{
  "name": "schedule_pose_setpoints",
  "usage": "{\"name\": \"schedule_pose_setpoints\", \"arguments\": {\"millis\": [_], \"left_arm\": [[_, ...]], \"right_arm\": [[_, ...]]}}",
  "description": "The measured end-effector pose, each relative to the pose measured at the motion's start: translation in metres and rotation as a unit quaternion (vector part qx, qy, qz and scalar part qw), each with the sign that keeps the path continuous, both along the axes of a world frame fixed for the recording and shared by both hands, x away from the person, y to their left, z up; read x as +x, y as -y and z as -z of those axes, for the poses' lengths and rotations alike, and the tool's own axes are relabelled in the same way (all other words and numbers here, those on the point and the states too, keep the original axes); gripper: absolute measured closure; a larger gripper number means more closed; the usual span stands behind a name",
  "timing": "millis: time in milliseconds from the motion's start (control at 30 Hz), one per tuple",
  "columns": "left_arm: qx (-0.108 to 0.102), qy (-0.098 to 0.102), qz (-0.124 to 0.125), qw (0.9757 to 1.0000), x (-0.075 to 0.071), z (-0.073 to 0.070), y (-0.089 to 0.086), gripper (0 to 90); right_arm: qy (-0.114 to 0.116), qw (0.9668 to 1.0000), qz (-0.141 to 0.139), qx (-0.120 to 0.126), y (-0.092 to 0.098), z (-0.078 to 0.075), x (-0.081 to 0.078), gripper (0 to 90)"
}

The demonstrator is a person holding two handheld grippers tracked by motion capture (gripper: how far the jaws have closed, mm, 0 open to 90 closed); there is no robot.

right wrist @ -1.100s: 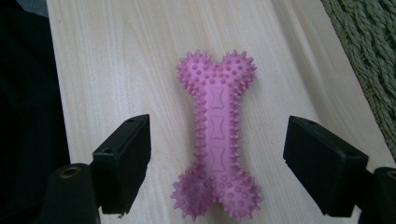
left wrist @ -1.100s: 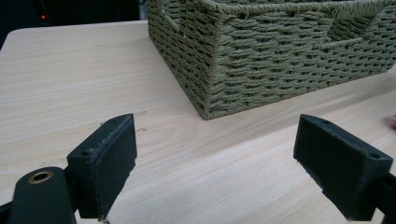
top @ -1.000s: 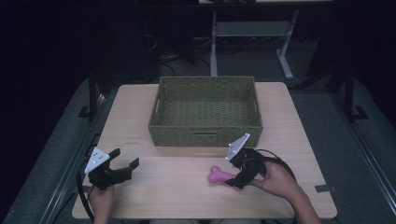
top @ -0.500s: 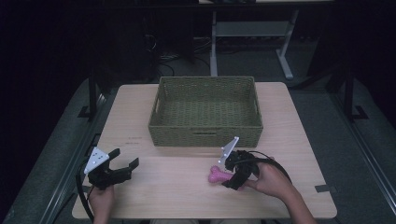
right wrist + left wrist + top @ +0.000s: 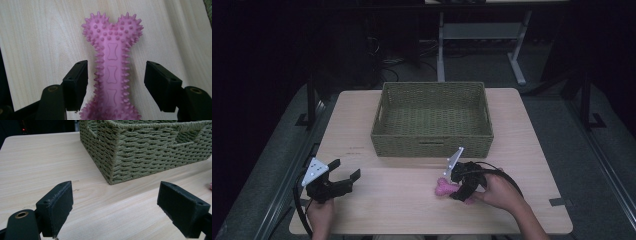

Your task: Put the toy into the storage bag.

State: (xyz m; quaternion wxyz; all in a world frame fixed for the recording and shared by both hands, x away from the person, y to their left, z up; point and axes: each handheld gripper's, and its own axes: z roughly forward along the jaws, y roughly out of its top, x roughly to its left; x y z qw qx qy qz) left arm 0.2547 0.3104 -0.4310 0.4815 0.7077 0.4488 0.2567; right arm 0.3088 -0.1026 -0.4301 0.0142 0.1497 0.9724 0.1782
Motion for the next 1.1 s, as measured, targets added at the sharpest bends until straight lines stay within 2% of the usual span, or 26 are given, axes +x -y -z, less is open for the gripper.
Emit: {"name": "schedule_pose_setpoints", "arguments": {"millis": [400,767,1100], "left_arm": [[0.001,-0.001,0.000,1.0000,0.0002,0.0001,0.0001,12.8],[0.000,0.000,0.000,1.0000,-0.0001,-0.0001,-0.0009,12.8],[0.000,0.000,-0.001,1.0000,-0.0003,-0.0003,-0.0012,12.8]], "right_arm": [[-0.003,0.9999,-0.009,-0.009,-0.0022,0.0043,-0.0005,47.0],[0.000,0.9995,-0.022,-0.020,-0.0062,0.0064,-0.0017,53.9],[-0.007,0.9993,-0.026,-0.025,-0.0055,0.0053,-0.0013,57.8]]}}
